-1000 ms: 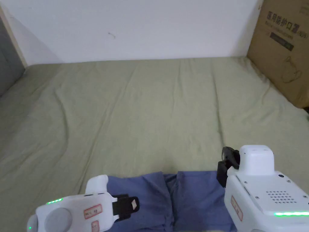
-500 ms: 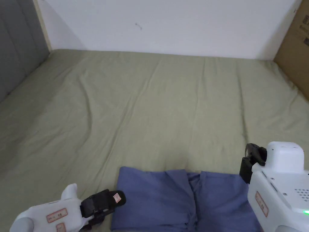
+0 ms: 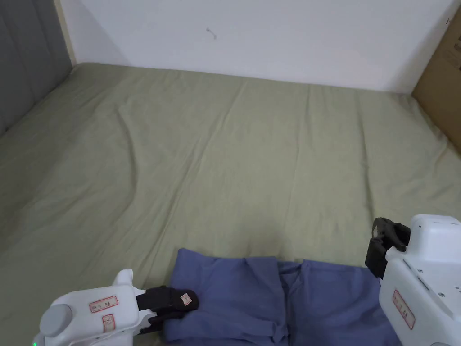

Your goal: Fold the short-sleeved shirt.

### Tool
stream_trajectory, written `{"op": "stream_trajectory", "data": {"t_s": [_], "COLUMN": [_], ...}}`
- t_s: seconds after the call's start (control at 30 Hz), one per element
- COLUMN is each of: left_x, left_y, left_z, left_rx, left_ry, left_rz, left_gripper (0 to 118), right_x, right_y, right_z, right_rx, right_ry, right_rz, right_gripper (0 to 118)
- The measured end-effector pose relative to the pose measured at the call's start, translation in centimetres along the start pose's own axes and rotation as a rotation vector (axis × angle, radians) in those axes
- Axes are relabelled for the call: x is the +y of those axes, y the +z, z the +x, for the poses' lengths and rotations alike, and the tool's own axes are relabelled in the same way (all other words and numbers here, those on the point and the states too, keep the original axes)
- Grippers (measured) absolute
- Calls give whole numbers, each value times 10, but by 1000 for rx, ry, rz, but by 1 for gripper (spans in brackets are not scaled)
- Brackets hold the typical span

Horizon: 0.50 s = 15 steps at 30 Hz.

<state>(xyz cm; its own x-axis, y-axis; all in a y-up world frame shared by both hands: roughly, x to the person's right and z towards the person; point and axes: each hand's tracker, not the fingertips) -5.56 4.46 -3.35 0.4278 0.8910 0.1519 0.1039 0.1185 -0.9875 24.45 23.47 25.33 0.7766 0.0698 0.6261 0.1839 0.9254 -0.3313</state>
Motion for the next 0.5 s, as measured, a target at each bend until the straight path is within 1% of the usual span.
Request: {"op": "stream_trajectory", "data": {"t_s": [0.07, 0.17, 0.23, 0.33, 0.5], "left_x": [6, 18, 25, 24, 19], "left_y": [13, 39, 59, 77, 81], "left_z": [0, -9, -12, -4, 26], "left_rx": [26, 25, 85, 139, 178], "left_ry": [-20, 33, 13, -9, -37], "left_rz": [-2, 26, 51, 72, 81], "left_gripper": [9, 9, 9, 9, 9], "right_x": [2, 3, 2, -1, -7], "right_y": [-1, 4, 5, 8, 10], "right_z": [4, 7, 7, 8, 14], "right_rx": [-8, -8, -10, -16, -14], "right_ry": [-9, -30, -16, -1, -17], "right_rz": [5, 16, 19, 21, 13], "right_gripper": [0, 0, 0, 0, 0]}}
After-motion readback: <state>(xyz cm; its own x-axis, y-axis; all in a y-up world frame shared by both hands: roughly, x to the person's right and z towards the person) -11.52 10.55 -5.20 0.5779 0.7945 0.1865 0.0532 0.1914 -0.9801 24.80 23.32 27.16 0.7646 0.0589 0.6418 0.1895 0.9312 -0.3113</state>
